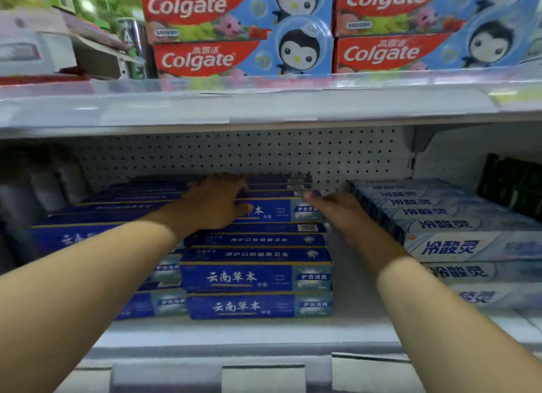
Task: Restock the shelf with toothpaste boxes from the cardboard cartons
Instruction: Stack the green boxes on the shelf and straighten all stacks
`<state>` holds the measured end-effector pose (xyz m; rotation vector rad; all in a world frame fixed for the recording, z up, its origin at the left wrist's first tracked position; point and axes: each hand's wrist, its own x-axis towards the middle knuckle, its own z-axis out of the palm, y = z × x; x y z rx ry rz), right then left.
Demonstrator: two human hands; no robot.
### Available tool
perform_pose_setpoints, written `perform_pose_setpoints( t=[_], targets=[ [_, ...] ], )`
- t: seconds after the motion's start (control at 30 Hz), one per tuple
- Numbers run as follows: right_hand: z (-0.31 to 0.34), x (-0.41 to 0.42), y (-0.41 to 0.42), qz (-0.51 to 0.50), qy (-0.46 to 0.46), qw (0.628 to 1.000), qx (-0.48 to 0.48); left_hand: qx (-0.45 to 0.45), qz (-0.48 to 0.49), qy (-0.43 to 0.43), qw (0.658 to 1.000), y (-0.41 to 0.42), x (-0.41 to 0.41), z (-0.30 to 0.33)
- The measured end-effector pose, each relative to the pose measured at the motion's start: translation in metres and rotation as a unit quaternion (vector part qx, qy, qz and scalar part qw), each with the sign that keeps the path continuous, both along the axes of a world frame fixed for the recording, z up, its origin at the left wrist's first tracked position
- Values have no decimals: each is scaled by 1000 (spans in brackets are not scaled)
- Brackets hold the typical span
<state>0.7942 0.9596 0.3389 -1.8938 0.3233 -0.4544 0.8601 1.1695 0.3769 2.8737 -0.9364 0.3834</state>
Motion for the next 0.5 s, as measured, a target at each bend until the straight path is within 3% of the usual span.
perform_pose_setpoints(
  t=[0.13,0.27,0.37,0.5],
  targets=[
    [-2,0,4,-15,20,998,-53,-13,-18,9,1000,1,-4,-2],
    [-8,0,4,-8,33,999,-40,-5,-20,-1,1000,4,-2,-4],
    [-5,2,2,2,39,999,-8,12,0,-33,999,3,0,-9],
    [5,11,-4,-44,52,992,109,54,25,-39,997,0,7,-14]
  ],
)
